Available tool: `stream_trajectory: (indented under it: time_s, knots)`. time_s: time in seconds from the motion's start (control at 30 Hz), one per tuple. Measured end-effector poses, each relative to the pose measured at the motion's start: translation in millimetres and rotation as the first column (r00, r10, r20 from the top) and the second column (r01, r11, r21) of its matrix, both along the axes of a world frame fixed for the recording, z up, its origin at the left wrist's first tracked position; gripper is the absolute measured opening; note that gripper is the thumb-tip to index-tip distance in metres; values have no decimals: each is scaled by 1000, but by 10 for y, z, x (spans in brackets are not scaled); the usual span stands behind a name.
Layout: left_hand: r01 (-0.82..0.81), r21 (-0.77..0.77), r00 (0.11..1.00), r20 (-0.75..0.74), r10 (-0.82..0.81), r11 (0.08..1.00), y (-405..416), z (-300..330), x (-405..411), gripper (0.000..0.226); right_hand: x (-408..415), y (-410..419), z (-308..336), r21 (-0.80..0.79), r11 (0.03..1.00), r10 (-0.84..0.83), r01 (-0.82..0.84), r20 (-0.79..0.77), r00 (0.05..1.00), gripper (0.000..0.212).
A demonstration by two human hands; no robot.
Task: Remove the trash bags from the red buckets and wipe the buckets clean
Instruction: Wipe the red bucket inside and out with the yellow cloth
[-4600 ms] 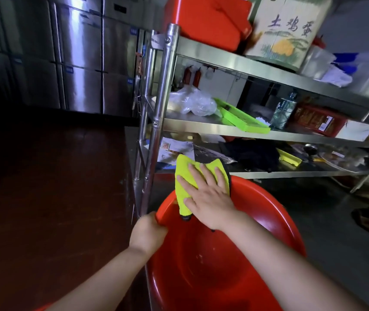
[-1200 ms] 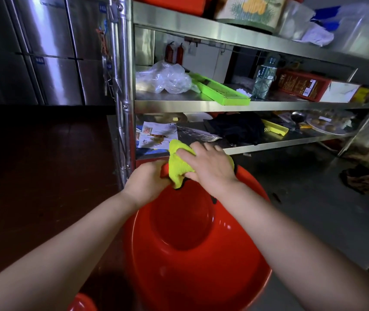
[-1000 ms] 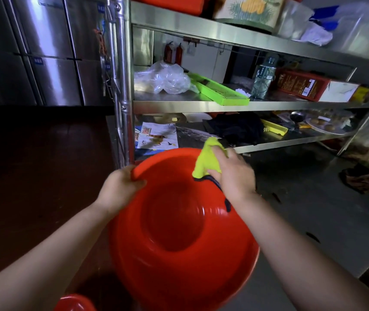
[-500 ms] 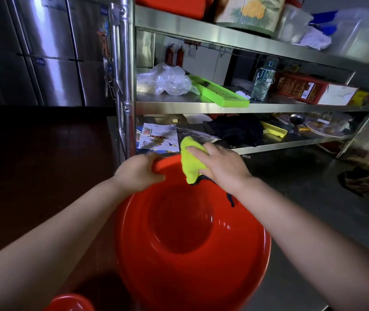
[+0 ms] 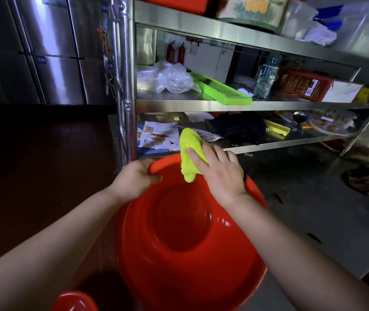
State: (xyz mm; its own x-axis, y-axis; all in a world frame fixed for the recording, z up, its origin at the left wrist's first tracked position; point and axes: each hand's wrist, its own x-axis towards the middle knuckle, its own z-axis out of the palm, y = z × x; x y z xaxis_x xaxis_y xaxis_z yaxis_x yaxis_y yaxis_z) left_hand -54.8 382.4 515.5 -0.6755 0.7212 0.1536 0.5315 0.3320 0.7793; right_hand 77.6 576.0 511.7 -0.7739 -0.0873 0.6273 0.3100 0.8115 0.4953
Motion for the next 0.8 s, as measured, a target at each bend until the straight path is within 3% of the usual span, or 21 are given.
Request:
stream_trajectory:
  time_s: [0.23, 0.4, 0.53, 0.63, 0.7, 0.8]
  knots:
    - [-2, -54, 994, -107, -3, 999, 59, 25, 78, 21, -122, -277, 10, -146, 989, 0, -8, -52, 999, 53]
    - [-20, -46, 996, -90, 15, 999, 81, 24, 123, 20, -154, -342, -49, -85, 995, 55, -54, 14, 998, 61]
    - [-52, -23, 999, -8, 52, 998, -30, -44, 46, 26, 31, -100, -59, -125, 989, -87, 77, -80, 993, 60]
    - [-75, 16, 996, 49, 74, 997, -76, -105, 43, 16, 182, -78, -99, -125, 981, -161, 149, -91, 983, 58]
    - [-108, 48, 989, 104, 102, 993, -135, -146, 41, 14, 291, -50, -144, -216, 947, -260, 236, -92, 961, 63]
    - [-201, 102, 955, 243, 172, 974, -263, -179, 9, 16, 503, -14, -260, -408, 832, -422, 375, -29, 906, 85]
